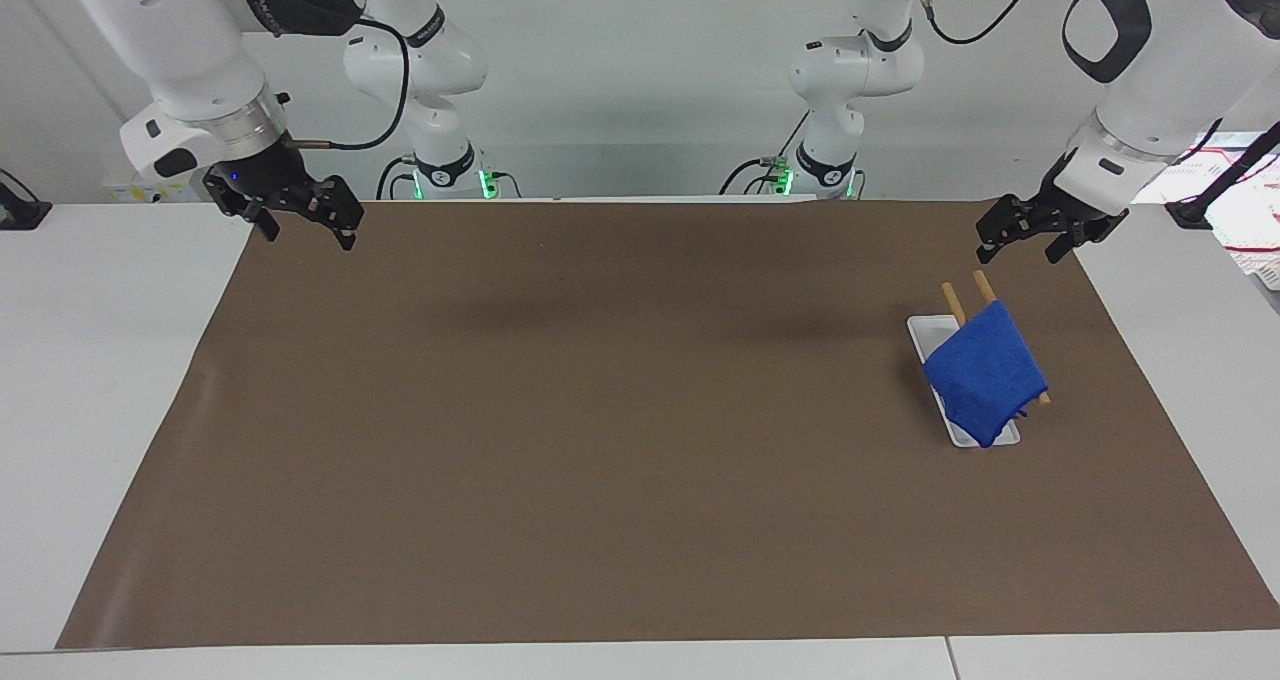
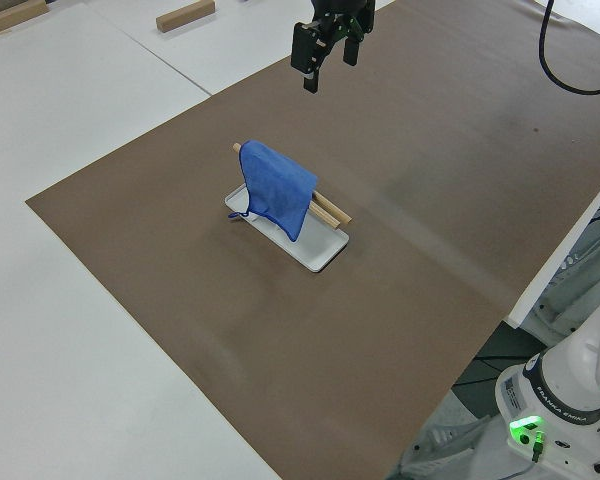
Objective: Right arm passes towel to left arm to hang
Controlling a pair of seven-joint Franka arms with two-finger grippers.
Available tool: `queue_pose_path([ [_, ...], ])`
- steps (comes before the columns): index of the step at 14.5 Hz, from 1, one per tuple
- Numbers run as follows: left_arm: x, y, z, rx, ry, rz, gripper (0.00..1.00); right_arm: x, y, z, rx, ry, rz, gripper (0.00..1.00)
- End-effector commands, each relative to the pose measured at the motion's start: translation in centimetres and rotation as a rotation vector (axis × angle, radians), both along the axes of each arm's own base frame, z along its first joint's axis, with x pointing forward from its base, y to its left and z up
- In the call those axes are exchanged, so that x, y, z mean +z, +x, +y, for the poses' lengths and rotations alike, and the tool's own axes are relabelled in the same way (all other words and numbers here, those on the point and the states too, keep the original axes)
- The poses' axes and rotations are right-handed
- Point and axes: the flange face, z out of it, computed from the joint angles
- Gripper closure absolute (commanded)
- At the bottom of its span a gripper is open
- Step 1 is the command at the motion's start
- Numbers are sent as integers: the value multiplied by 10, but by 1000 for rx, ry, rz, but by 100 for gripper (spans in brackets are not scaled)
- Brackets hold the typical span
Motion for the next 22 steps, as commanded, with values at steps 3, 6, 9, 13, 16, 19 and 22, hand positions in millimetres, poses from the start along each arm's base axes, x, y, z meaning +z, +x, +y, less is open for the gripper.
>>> queue_pose_path([
  [3,6,6,-1,-60,4,-46,0,0,-5,-1,11,-4,-9,0],
  [6,6,6,1,-98,6,-47,0,-1,-6,-2,10,-4,-6,0],
  [9,5,6,2,-111,24,-44,0,0,-6,-2,10,-4,-7,0],
  [13,5,5,0,-110,24,-45,0,-1,-5,-2,10,-4,-7,0],
  [16,4,5,0,-106,24,-42,0,-1,-5,-2,10,-4,-7,0],
  [19,3,5,1,-103,24,-40,0,-1,-5,-2,10,-4,-7,0],
  [22,3,4,9,-89,24,-40,0,0,-6,-4,16,-3,-7,0],
])
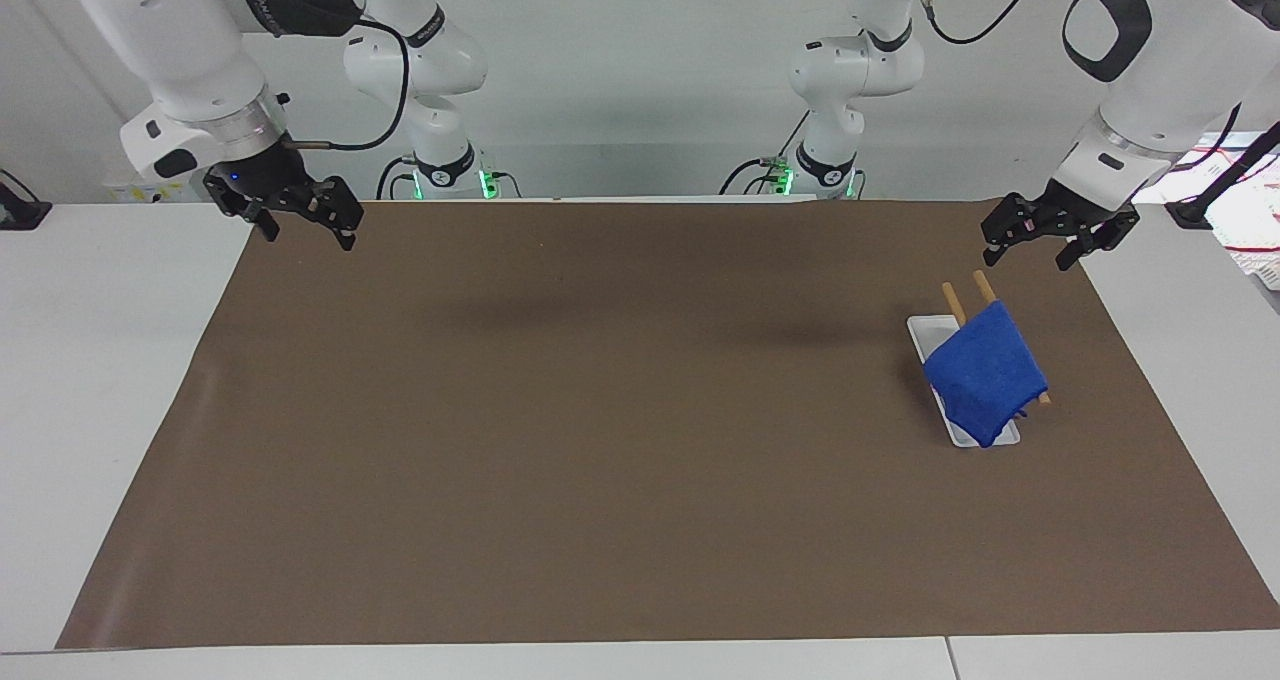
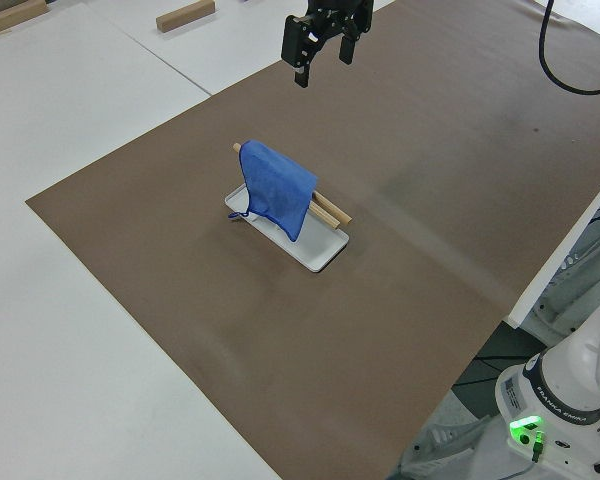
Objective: Right arm passes towel to left arm to hang
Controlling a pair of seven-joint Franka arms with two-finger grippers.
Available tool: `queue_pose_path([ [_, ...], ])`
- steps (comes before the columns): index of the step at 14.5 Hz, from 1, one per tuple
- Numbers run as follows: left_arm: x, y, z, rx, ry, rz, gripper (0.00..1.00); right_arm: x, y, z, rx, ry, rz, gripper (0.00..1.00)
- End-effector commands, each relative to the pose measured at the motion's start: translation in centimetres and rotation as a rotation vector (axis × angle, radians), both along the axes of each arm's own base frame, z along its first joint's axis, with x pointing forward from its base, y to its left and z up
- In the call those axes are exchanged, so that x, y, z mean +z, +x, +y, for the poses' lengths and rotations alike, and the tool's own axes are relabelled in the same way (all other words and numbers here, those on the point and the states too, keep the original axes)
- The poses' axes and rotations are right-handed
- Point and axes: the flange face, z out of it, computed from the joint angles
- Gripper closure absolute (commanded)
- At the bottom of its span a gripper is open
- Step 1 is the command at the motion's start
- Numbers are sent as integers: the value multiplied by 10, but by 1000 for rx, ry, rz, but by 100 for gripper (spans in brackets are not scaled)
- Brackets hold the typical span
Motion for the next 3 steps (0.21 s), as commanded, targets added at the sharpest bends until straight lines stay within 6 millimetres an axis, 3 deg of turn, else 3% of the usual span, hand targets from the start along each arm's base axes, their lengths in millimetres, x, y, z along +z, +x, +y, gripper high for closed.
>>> queue_pose_path([
  [1,2,2,5,1,13,-16,0,1,-6,-4,23,-3,-4,0],
  [3,3,1,3,0,12,-16,0,3,-6,-10,26,11,-7,0],
])
